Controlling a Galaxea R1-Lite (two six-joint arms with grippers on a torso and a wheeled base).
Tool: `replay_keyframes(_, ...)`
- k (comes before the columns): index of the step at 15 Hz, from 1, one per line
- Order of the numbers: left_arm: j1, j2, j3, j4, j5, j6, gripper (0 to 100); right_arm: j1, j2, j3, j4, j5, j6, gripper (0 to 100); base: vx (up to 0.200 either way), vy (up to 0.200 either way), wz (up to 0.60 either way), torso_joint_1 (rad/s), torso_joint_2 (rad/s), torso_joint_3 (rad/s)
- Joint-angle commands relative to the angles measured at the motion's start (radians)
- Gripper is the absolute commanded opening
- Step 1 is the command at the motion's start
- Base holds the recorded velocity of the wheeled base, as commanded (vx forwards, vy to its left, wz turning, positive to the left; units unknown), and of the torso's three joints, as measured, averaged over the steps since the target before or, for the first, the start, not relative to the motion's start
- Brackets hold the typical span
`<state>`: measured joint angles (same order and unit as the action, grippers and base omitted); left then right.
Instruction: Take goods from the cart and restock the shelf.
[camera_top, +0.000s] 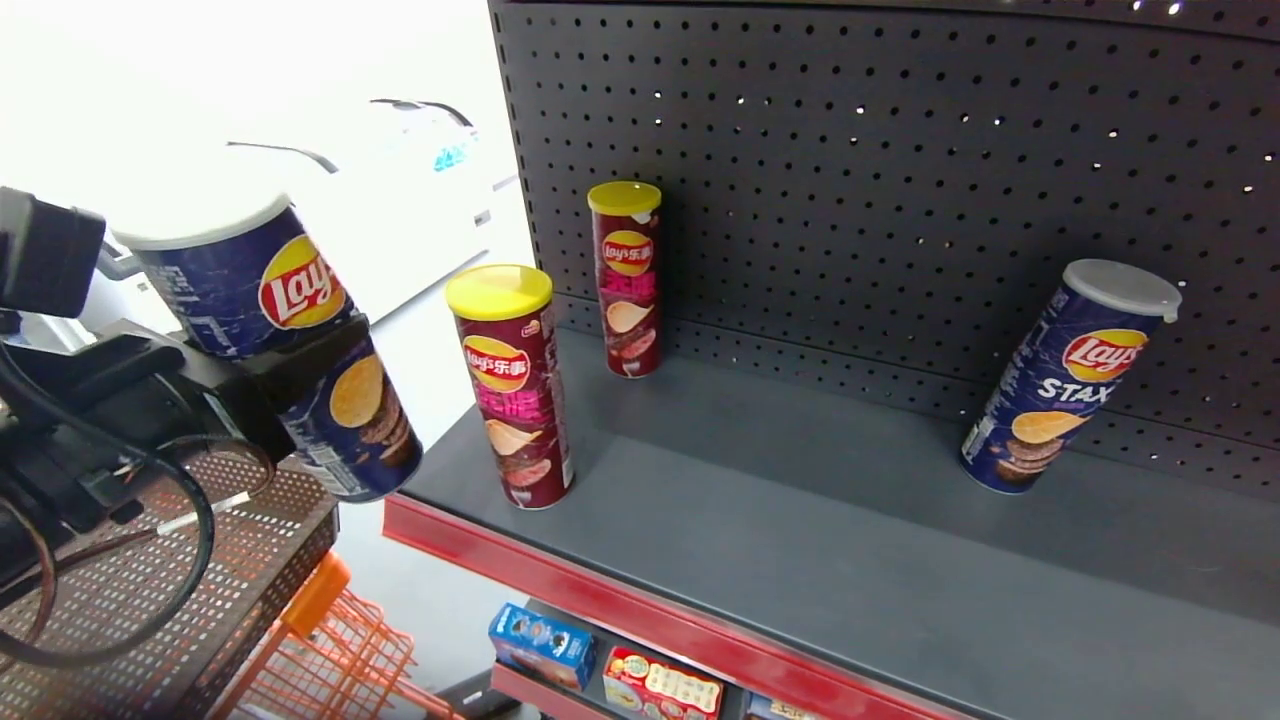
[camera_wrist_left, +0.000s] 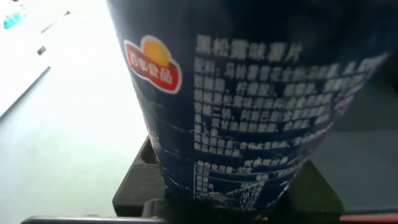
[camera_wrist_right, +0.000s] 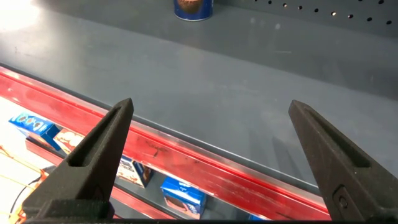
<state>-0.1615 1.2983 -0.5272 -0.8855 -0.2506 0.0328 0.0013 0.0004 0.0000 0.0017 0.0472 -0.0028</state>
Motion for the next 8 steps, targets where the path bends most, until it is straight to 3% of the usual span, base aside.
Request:
replay_keyframes(1, -0.032, -0.062, 0.006, 0.059, -0.001, 0.001, 0, 0.000, 0.000, 0.000, 0.000, 0.000, 0.000, 100, 0.000, 0.000, 0.00, 0.000, 0.00, 0.000)
replay_keyframes(4, -0.155, -0.132, -0.010, 0.178, 0.002, -0.001, 0, 0.000, 0.000, 0.000, 0.000, 0.000, 0.000, 100, 0.000, 0.000, 0.00, 0.000, 0.00, 0.000)
replay_keyframes(6, -0.184, -0.134, -0.020, 0.181, 0.004, -0.002, 0, 0.000, 0.000, 0.000, 0.000, 0.000, 0.000, 100, 0.000, 0.000, 0.00, 0.000, 0.00, 0.000)
replay_keyframes(8, -0.259, -0.132, -0.033, 0.180, 0.001, -0.002, 0, 0.000, 0.000, 0.000, 0.000, 0.000, 0.000, 100, 0.000, 0.000, 0.00, 0.000, 0.00, 0.000)
